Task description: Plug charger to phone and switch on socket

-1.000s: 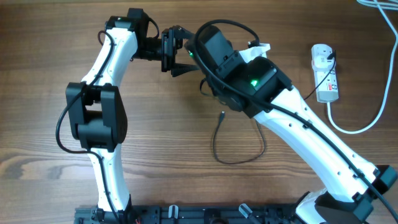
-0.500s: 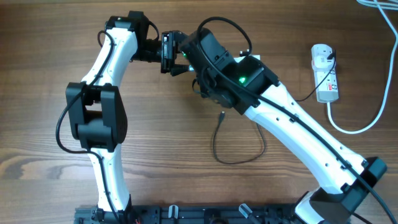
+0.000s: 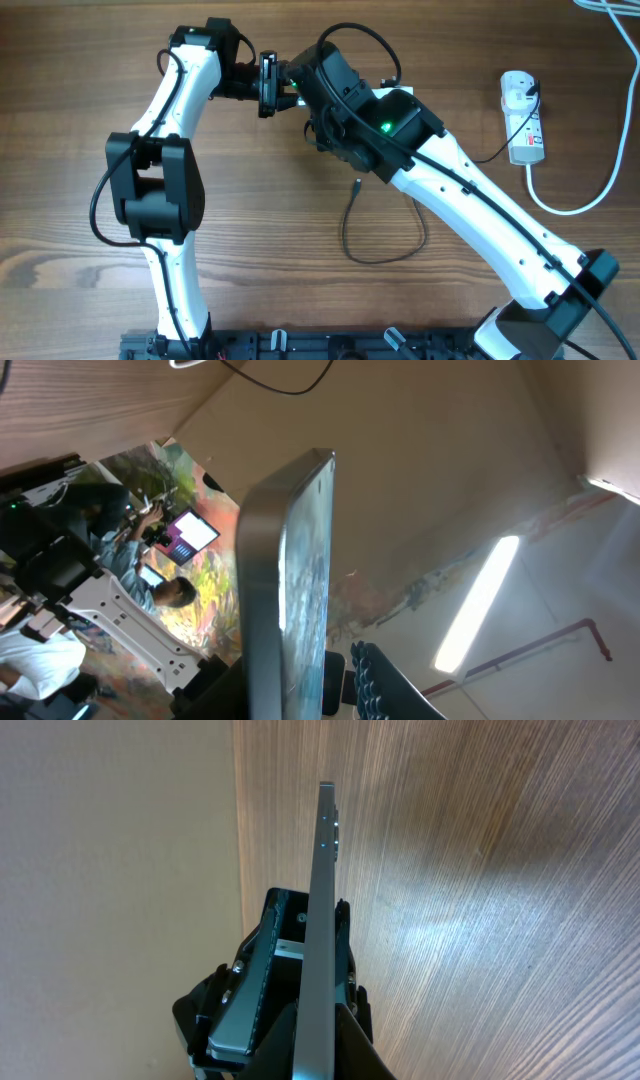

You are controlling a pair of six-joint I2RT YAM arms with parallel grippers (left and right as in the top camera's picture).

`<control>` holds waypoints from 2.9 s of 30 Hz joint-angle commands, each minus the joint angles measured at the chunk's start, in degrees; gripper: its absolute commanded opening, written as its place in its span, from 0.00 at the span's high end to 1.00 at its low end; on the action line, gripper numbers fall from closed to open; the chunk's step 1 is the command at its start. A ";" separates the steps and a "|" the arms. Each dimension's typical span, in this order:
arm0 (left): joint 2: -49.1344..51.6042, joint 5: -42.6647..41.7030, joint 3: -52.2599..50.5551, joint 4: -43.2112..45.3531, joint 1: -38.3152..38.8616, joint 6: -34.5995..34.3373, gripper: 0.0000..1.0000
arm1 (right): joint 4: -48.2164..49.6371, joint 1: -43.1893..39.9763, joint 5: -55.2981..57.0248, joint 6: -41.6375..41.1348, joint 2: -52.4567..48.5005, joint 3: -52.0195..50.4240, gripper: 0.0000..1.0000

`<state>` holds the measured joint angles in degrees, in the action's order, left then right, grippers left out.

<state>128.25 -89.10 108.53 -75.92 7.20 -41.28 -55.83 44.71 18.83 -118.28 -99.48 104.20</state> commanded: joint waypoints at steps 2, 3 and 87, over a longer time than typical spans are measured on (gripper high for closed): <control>-1.95 -1.27 -0.09 -0.07 -0.20 0.04 0.71 | 0.55 0.22 -0.11 -0.37 -0.20 -0.09 0.91; -1.95 -1.27 -0.09 -0.07 -0.20 0.04 0.71 | 0.55 0.22 -0.11 -0.39 -0.20 -0.09 0.91; -1.92 40.57 -0.11 3.08 -12.31 19.65 0.96 | 8.63 -10.62 -25.68 67.98 -15.61 -33.07 0.62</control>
<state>128.25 -47.75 108.47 -72.71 -4.95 -22.74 -47.46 33.01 -7.88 -48.75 -112.81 71.64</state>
